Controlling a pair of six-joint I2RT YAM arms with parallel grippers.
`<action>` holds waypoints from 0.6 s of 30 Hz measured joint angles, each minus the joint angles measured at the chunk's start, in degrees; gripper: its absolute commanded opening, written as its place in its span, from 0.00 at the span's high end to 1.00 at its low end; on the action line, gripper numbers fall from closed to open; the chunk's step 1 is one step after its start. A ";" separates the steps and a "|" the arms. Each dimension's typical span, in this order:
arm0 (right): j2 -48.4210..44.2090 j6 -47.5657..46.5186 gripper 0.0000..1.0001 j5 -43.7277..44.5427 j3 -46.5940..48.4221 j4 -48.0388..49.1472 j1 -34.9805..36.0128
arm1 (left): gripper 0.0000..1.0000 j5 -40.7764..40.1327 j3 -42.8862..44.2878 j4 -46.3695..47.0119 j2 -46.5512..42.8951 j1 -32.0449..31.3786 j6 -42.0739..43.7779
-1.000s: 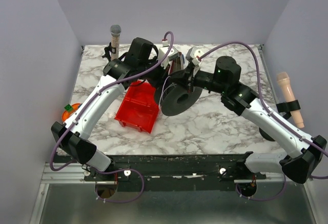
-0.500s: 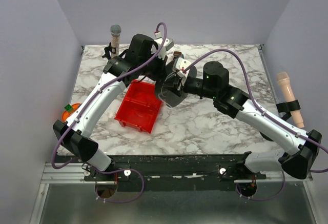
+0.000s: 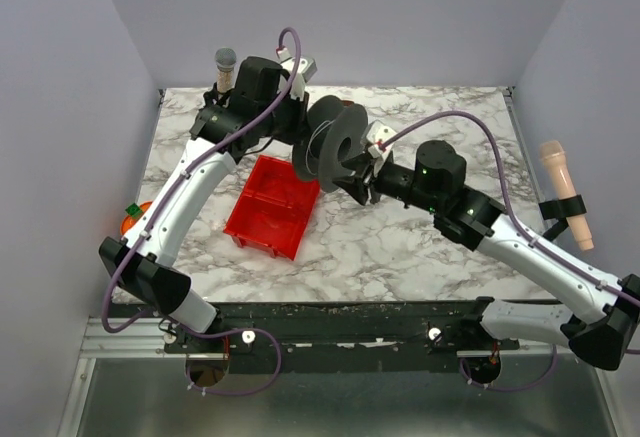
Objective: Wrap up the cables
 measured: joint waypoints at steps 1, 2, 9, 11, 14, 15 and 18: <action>-1.05 1.44 0.44 0.81 -1.05 0.52 -0.11 | 1.00 0.00 0.02 0.07 -0.07 0.31 -0.31; -2.38 3.37 0.41 1.51 -2.69 1.64 -0.42 | 1.00 -0.02 0.24 0.00 -0.20 0.72 -0.72; -12.00 19.04 0.32 1.46 -24.65 16.06 -5.75 | 1.00 -0.02 5.86 0.00 -0.59 2.32 -2.78; -12.37 22.71 0.32 0.35 -28.65 19.41 -7.87 | 1.00 0.11 7.80 -0.04 -0.81 2.36 -3.08; -11.52 26.23 0.30 -0.83 -31.10 24.30 -9.90 | 1.00 0.44 10.05 -0.09 -1.70 2.36 -3.69; -10.82 27.21 0.29 -1.27 -31.30 26.36 -10.14 | 1.00 0.50 10.38 -0.11 -1.99 2.36 -3.87; -8.28 29.81 0.27 -2.62 -32.48 35.28 -10.19 | 1.00 0.66 11.56 -0.39 -2.60 2.36 -4.39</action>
